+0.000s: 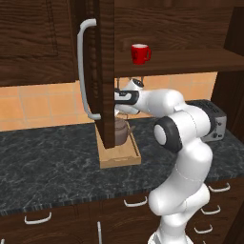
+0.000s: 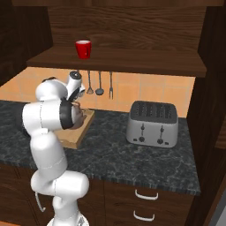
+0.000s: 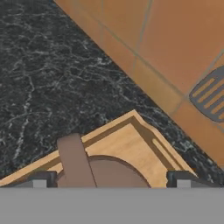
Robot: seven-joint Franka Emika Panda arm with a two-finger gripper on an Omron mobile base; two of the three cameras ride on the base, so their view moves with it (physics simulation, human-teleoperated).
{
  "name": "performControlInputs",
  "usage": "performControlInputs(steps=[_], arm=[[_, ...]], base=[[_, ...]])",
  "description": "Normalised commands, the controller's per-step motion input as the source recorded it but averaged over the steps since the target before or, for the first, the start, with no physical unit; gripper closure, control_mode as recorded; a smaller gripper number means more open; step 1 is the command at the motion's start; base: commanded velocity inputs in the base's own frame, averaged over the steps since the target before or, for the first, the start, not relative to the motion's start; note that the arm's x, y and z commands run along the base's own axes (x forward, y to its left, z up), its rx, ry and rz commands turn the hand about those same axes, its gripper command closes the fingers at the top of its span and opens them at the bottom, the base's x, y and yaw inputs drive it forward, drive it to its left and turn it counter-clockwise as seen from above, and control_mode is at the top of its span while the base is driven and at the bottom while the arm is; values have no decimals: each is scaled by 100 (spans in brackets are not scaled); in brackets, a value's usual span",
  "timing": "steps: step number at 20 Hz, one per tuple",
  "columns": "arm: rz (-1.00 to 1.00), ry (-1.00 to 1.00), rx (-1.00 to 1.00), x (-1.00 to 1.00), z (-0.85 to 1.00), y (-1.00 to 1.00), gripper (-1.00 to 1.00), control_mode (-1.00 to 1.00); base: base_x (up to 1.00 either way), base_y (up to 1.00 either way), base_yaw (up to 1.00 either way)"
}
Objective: Pick the kettle from the counter and place it on the tray. Then pick the mug from the cabinet and place it on the tray. Then close the cabinet doors.
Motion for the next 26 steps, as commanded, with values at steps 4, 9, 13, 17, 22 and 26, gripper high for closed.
performControlInputs(steps=[4,9,13,17,22,26], arm=[[3,-25,7,-2,0,0,-100,-100],[2,-16,5,-16,15,0,-100,-100],[0,-14,6,-45,43,-4,-100,-100],[0,-8,6,-48,62,-10,-100,-100],[0,-4,9,-68,58,-11,-100,-100],[0,0,10,-78,53,-13,-100,-100]], base=[[0,0,0],[0,0,0],[0,0,0],[0,0,0],[0,0,0],[0,0,0]])
